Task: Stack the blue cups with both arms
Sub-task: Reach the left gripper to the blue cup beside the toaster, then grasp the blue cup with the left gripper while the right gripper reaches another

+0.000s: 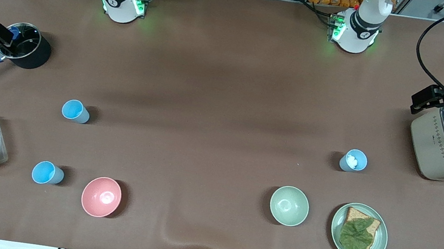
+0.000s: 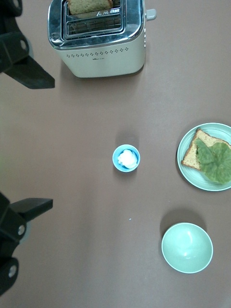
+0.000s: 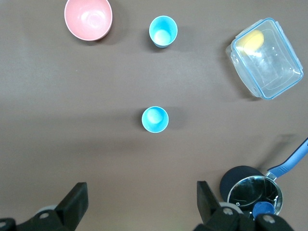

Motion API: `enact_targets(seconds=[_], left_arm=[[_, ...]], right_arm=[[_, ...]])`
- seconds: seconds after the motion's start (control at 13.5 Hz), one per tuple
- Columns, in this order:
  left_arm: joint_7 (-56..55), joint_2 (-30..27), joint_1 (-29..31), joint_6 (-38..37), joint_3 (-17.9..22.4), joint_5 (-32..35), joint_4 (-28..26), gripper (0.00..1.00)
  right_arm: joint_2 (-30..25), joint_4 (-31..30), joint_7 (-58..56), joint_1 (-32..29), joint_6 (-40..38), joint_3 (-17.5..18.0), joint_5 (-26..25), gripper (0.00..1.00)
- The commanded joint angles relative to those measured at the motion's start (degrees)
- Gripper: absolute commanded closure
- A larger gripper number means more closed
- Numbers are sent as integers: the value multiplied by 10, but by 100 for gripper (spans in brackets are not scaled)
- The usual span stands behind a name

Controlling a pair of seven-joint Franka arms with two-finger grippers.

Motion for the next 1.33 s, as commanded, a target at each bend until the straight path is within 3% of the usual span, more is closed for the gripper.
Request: enact_targets(seconds=[0.0,0.37,0.52,0.81,0.96,1.26], left_arm=[[24,-2,0,-5,4,-11,-6,0],[28,54,7,8,7,-2,-15,0],[28,93,18,68,7,-3,-44,0],[31,127,39,267,7,-2,-188,0],[32,164,47,304,7,-2,-200,0],[32,220,49,353,7,-2,-206,0]], right_arm=[[-2,1,5,-2,-3,3,-1,0],[1,1,6,-2,-2,3,0,0],[15,4,2,-5,-3,3,1,0],[83,1,-1,-31,-9,1,1,0],[111,-13,-3,-33,-9,2,7,0],[104,-84,-3,-23,25,2,-3,0]])
